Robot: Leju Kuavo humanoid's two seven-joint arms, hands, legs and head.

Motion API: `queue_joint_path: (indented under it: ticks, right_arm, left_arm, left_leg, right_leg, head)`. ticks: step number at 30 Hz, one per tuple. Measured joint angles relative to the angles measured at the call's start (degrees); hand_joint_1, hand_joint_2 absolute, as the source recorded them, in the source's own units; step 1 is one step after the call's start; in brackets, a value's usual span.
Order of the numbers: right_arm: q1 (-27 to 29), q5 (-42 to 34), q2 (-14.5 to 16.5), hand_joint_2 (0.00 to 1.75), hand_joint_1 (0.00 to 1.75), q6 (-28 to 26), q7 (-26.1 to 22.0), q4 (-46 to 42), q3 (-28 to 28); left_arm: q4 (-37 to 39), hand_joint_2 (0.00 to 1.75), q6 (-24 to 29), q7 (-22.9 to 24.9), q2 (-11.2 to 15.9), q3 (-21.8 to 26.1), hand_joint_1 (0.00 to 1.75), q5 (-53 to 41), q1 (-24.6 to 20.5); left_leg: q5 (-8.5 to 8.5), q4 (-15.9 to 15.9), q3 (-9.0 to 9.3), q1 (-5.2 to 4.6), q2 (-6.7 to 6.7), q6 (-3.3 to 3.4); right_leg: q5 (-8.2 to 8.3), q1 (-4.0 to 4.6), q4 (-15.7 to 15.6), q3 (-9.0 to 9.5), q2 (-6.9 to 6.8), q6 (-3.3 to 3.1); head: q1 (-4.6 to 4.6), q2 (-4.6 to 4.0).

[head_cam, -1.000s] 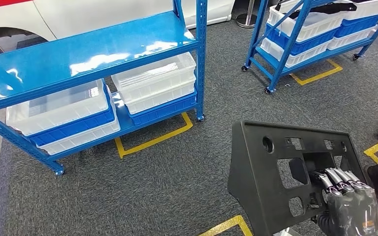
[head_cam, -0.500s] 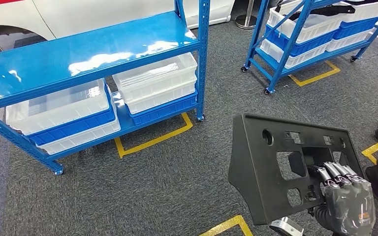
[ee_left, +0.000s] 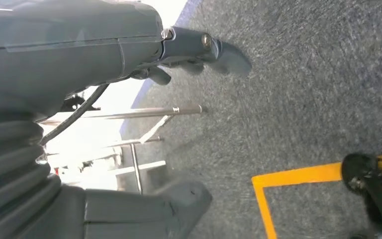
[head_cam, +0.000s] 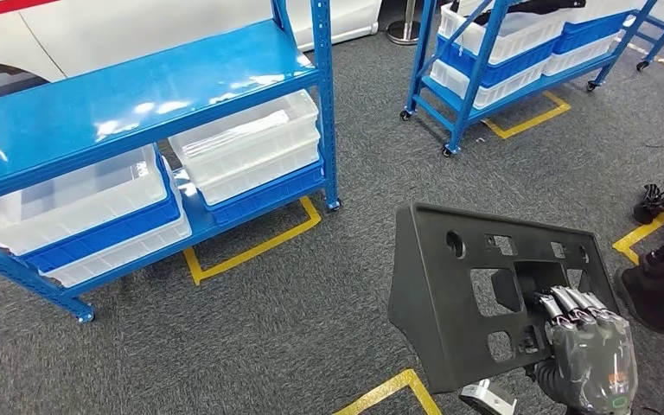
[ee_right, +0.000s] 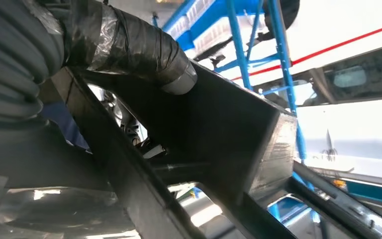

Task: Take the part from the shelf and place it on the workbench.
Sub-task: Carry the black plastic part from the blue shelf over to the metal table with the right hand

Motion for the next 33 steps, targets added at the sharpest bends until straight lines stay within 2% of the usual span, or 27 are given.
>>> queue_joint_path:
  ticks: [1,3,5,7,8,9,10,11,12,13,14,15,16,17,19,20,21,22,23,24,25,26,28,29,31,32,33]
  right_arm:
    - [0.0,0.0,0.1,1.75,1.75,0.0,0.0,0.0,0.1]
    - [-0.1,0.1,0.2,1.75,1.75,0.0,0.0,0.1,0.2]
    - [-0.3,0.4,0.4,1.75,1.75,-0.1,0.1,0.1,0.4]
    - [-0.4,1.0,0.5,1.75,1.75,-0.2,0.4,0.2,0.9]
    - [-0.4,1.2,0.5,1.75,1.75,-0.2,0.6,0.3,1.2]
    - [-0.5,1.3,0.5,1.75,1.75,-0.2,0.8,0.4,1.5]
    - [-0.5,1.3,0.5,1.75,1.75,-0.2,1.0,0.5,1.7]
    - [-0.6,1.2,0.5,1.75,1.75,-0.2,1.1,0.5,1.8]
    - [-0.7,1.0,0.5,1.75,1.75,-0.2,1.2,0.5,1.8]
    - [-0.8,0.9,0.5,1.75,1.75,-0.2,1.3,0.5,1.9]
    - [-0.8,0.9,0.5,1.75,1.75,-0.2,1.3,0.5,1.9]
    - [-0.8,0.9,0.6,1.75,1.75,-0.2,1.4,0.5,2.0]
    - [-0.8,1.1,0.6,1.75,1.75,-0.1,1.4,0.5,2.2]
    - [-0.8,1.3,0.6,1.75,1.75,-0.1,1.4,0.6,2.3]
    - [-1.2,1.6,0.6,1.75,1.75,0.2,1.4,0.7,2.6]
    - [-1.5,1.7,0.6,1.75,1.75,0.3,1.4,0.9,2.7]
    - [-1.8,1.8,0.6,1.75,1.75,0.3,1.3,1.0,2.8]
    - [-1.9,1.9,0.6,1.75,1.75,0.3,1.3,1.2,2.9]
    - [-1.9,1.9,0.6,1.75,1.75,0.3,1.3,1.3,3.0]
    - [-1.9,1.9,0.6,1.75,1.75,0.3,1.3,1.5,3.1]
    - [-2.0,1.6,0.6,1.75,1.75,0.4,1.3,1.6,3.2]
    - [-2.1,1.3,0.5,1.75,1.75,0.5,1.3,1.7,3.2]
    - [-2.5,0.0,0.3,1.75,1.75,1.0,1.1,1.6,3.1]
    - [-2.8,-0.5,0.1,1.75,1.75,1.4,0.9,1.5,3.0]
    - [-3.3,-1.4,-0.1,1.75,1.75,2.3,0.2,1.3,2.8]
    - [-3.7,-1.7,-0.2,1.75,1.75,2.8,-0.2,1.3,2.8]
    - [-4.2,-2.0,-0.2,1.75,1.75,3.2,-0.4,1.2,2.7]
  left_arm:
    - [0.0,1.75,0.0,0.0,0.0,0.0,0.00,0.0,-0.1]
    - [0.0,1.75,-0.2,-0.2,0.0,0.0,0.00,0.0,-0.1]
    - [0.0,1.75,-0.6,-0.6,-0.1,0.0,0.00,0.0,-0.1]
    - [0.0,1.75,-1.6,-0.6,-0.1,-0.1,0.00,-0.6,0.0]
    - [0.0,1.75,-2.2,-0.4,-0.1,-0.2,0.00,-1.1,0.0]
    - [0.0,1.75,-2.8,-0.3,-0.1,-0.4,0.00,-1.5,0.0]
    - [0.0,1.75,-3.1,-0.4,-0.2,-0.6,0.00,-1.8,0.0]
    - [0.0,1.75,-3.3,-0.6,-0.2,-0.8,0.00,-1.9,0.0]
    - [0.0,1.75,-3.4,-1.0,-0.1,-1.0,0.00,-1.9,0.1]
    - [0.0,1.75,-3.5,-1.6,0.0,-1.2,0.00,-1.8,0.1]
    - [0.0,1.75,-3.6,-2.0,0.1,-1.3,0.00,-1.8,0.1]
    - [0.0,1.75,-3.9,-2.3,0.1,-1.4,0.00,-1.9,0.0]
    - [-0.1,1.75,-4.3,-2.3,0.1,-1.7,0.00,-2.3,-0.2]
    - [-0.1,1.75,-4.8,-2.0,0.1,-2.0,0.00,-2.9,-0.3]
    - [-0.1,1.75,-5.7,-1.2,0.0,-2.9,0.00,-3.8,-0.3]
    - [-0.1,1.75,-5.9,-1.0,-0.1,-3.3,0.00,-4.0,-0.2]
    - [-0.1,1.75,-6.1,-0.8,-0.1,-3.6,0.00,-4.1,-0.1]
    - [-0.1,1.75,-6.1,-0.7,-0.2,-3.9,0.00,-4.1,0.0]
    - [-0.1,1.75,-6.1,-0.7,-0.3,-4.1,0.00,-4.2,0.0]
    - [-0.1,1.75,-6.1,-0.6,-0.3,-4.3,0.00,-4.2,0.0]
    - [-0.1,1.75,-6.1,-0.7,-0.4,-4.5,0.00,-4.3,-0.1]
    - [-0.1,1.75,-6.0,-0.9,-0.4,-4.6,0.00,-4.3,-0.1]
    - [-0.1,1.75,-5.8,-1.7,-0.5,-4.7,0.00,-4.0,-0.2]
    - [-0.1,1.75,-5.8,-2.1,-0.5,-4.8,0.00,-4.0,-0.3]
    - [-0.1,1.75,-6.0,-2.8,-0.5,-5.1,0.00,-3.9,-0.5]
    - [-0.1,1.75,-5.9,-3.3,-0.5,-5.2,0.00,-3.7,-0.7]
    - [-0.1,1.75,-5.8,-3.9,-0.5,-5.3,0.00,-3.3,-0.7]
  left_leg:
    - [-0.15,0.0,0.17,0.08,0.24,-0.16]
    - [-1.85,1.4,-0.09,0.38,-1.74,-0.46]
    - [-5.90,6.9,-2.30,0.51,-5.08,-0.56]
    - [-9.35,14.1,-5.64,0.40,-6.25,-0.18]
    - [-9.58,15.9,-6.53,0.30,-6.37,0.18]
    - [-8.61,15.6,-6.44,0.10,-6.53,0.71]
    - [-6.61,13.2,-5.33,-0.21,-6.99,1.40]
    - [-4.21,9.3,-3.63,-0.61,-8.07,2.25]
    - [-2.40,5.7,-2.02,-0.91,-9.73,3.16]
    - [-1.15,2.9,-0.86,-1.15,-11.08,3.86]
    - [-0.64,1.4,-0.33,-1.32,-12.00,4.36]
    - [-0.59,0.8,-0.23,-1.41,-12.13,4.64]
    - [-0.18,0.1,-0.04,-1.55,-11.41,4.72]
    - [0.39,-0.8,0.37,-1.48,-10.53,4.61]
    - [1.68,-2.9,1.22,-1.28,-8.55,4.37]
    - [2.11,-3.5,1.36,-1.16,-7.51,4.20]
    - [2.25,-3.6,1.21,-1.23,-6.62,4.20]
    - [2.30,-3.5,0.96,-1.27,-5.70,4.14]
    - [2.26,-3.2,0.71,-1.28,-4.82,4.10]
    - [2.18,-3.0,0.47,-1.27,-4.00,4.00]
    - [2.04,-2.6,0.24,-1.24,-3.21,3.81]
    - [1.80,-2.2,0.04,-1.20,-2.45,3.51]
    - [1.14,-1.2,-0.36,-1.39,-1.24,2.72]
    - [0.86,-0.8,-0.44,-1.49,-0.74,2.32]
    - [0.65,-0.6,-0.22,-1.54,0.19,1.68]
    - [0.52,-0.5,-0.13,-1.45,0.28,1.35]
    - [0.00,0.0,-0.21,-1.31,-0.50,0.99]
  right_leg:
    - [-0.07,0.00,0.2,-0.22,0.67,-0.49]
    - [0.17,0.01,0.2,-0.57,1.96,-1.16]
    - [0.53,0.15,0.1,-0.94,3.19,-1.76]
    - [0.83,0.61,0.1,-1.33,4.58,-2.19]
    - [0.93,0.89,0.1,-1.46,5.35,-2.33]
    - [1.02,1.16,0.1,-1.48,6.19,-2.43]
    - [1.09,1.39,0.1,-1.39,7.02,-2.46]
    - [1.16,1.55,0.1,-1.26,7.80,-2.46]
    - [1.26,1.65,0.0,-1.18,8.46,-2.38]
    - [1.44,1.58,-0.1,-1.20,9.07,-2.20]
    - [1.68,1.38,-0.2,-1.33,9.72,-1.90]
    - [2.01,1.15,-0.5,-1.47,10.39,-1.49]
    - [2.43,0.96,-1.0,-1.52,11.21,-0.98]
    - [2.64,0.95,-1.1,-1.57,11.05,-0.67]
    - [1.03,1.41,0.9,-2.58,8.10,-0.41]
    - [-0.83,1.61,3.8,-3.80,5.90,-0.47]
    - [-2.87,1.73,7.1,-5.27,4.44,-0.38]
    - [-4.36,1.69,10.1,-6.55,3.78,-0.23]
    - [-4.99,1.58,12.1,-7.18,3.43,-0.04]
    - [-4.55,1.43,11.9,-6.76,3.17,0.17]
    - [-3.27,1.27,9.7,-5.19,2.76,0.37]
    - [-1.84,1.14,5.8,-2.81,1.87,0.47]
    - [-0.11,1.21,-0.1,0.77,-0.02,0.11]
    - [0.06,1.31,-1.3,1.41,-0.43,-0.28]
    - [0.31,1.45,-1.4,1.21,0.45,-1.09]
    - [0.55,1.38,-1.6,1.10,1.05,-1.46]
    - [0.79,1.28,-1.7,0.96,1.58,-1.80]
  head:
    - [-0.02,0.00]
    - [-0.02,0.00]
    - [-0.02,0.00]
    - [-0.02,0.00]
    - [-0.02,0.00]
    - [-0.02,0.00]
    - [-0.02,0.00]
    - [-0.01,0.00]
    - [0.01,0.00]
    - [0.01,0.00]
    - [0.03,0.00]
    - [0.01,0.00]
    - [-0.02,0.00]
    - [-0.01,0.00]
    - [0.03,0.00]
    - [0.05,0.00]
    - [0.07,0.00]
    - [0.06,0.00]
    - [0.06,0.00]
    - [0.06,0.00]
    - [0.06,0.00]
    - [0.07,0.00]
    - [0.05,0.00]
    - [0.04,0.00]
    - [0.04,0.00]
    - [0.04,0.00]
    - [0.04,0.00]
